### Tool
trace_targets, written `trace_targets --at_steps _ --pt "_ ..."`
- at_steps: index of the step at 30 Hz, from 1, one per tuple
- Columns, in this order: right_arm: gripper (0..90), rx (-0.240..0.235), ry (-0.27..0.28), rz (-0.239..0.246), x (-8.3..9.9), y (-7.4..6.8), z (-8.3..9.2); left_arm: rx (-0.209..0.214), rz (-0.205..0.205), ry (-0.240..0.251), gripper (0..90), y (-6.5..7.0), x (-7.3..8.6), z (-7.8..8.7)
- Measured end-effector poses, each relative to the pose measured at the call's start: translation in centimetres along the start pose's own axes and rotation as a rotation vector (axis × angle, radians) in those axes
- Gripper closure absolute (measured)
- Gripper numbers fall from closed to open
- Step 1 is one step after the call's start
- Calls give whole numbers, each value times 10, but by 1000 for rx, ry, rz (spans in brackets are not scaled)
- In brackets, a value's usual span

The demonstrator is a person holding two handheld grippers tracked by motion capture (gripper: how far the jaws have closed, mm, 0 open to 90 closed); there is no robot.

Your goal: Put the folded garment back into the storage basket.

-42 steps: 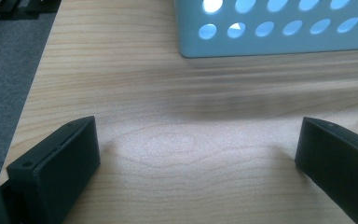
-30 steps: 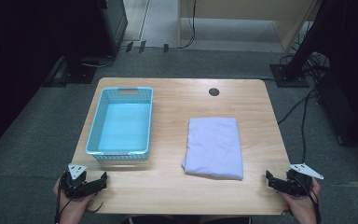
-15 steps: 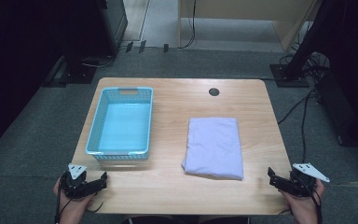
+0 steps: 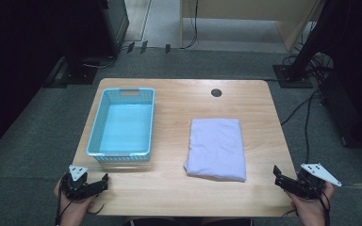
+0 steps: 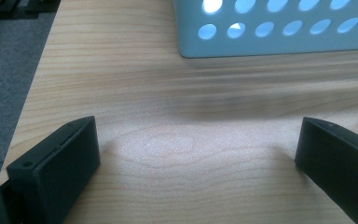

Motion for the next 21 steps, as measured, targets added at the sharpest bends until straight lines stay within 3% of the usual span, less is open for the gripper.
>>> trace_targets --at_steps 21 --pt "0 -23 25 -2 -27 -24 1 1 0 0 0 0 0 0"
Point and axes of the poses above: each handheld gripper's, and its own axes: z roughly backward along the jaws, x roughly out of its underside, y roughly to its right, the point moved 3 cm from there along -z, roughly forward along the jaws, and after that the axes turned 13 degrees about y, right-handed, at the moved point
